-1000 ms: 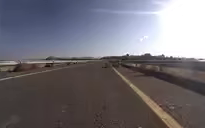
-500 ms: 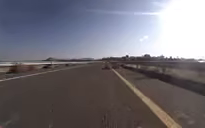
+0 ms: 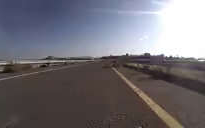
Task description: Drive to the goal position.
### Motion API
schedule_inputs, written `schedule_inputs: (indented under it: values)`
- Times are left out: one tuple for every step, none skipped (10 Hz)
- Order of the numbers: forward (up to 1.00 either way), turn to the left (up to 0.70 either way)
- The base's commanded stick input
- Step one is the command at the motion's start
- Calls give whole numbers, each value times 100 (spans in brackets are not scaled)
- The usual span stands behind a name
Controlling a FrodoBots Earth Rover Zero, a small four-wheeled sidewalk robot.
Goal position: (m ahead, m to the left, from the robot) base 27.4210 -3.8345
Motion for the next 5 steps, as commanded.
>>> schedule_inputs:
  values:
    - [70,0]
    - [70,0]
    - [70,0]
    - [70,0]
    - [70,0]
